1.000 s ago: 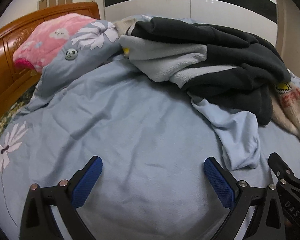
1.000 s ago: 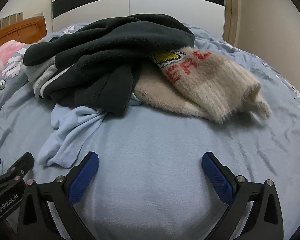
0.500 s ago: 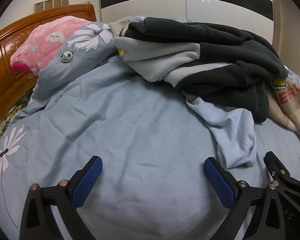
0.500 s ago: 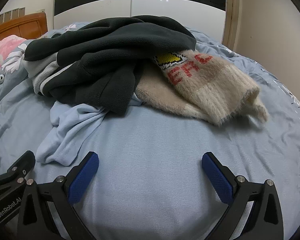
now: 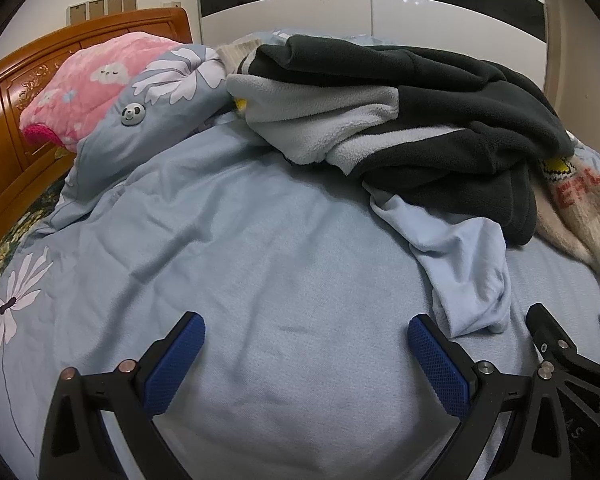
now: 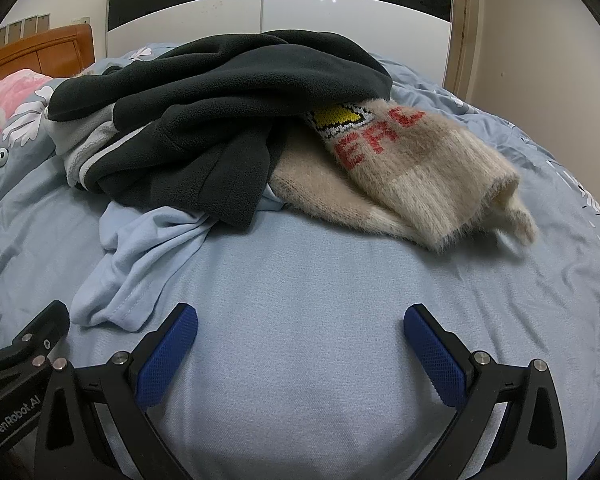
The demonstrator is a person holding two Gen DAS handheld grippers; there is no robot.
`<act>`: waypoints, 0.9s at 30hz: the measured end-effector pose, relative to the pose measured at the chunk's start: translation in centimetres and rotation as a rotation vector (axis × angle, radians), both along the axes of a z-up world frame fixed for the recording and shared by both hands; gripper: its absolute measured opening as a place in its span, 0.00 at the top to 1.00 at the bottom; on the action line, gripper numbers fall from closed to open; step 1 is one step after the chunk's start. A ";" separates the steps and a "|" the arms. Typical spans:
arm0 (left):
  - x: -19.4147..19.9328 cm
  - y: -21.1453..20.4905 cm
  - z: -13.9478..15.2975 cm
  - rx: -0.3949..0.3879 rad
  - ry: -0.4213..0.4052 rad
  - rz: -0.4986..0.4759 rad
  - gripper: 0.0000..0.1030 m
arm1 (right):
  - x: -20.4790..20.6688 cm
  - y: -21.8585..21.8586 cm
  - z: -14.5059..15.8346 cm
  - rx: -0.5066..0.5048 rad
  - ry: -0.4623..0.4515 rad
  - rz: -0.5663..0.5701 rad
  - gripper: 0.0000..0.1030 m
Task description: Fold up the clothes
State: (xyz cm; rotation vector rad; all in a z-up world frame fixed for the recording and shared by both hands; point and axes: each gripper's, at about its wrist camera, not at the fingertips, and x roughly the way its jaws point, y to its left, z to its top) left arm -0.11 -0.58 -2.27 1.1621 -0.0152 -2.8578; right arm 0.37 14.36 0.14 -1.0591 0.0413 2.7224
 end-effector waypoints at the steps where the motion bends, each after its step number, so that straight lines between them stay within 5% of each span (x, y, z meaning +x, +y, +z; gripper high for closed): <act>1: 0.0 0.0 0.0 0.000 0.000 0.000 0.00 | 0.0 0.0 0.0 0.000 0.000 0.000 0.00; 27: 0.1 -0.2 0.3 0.005 0.011 0.000 0.00 | -0.7 0.9 0.0 -0.005 -0.021 0.014 0.00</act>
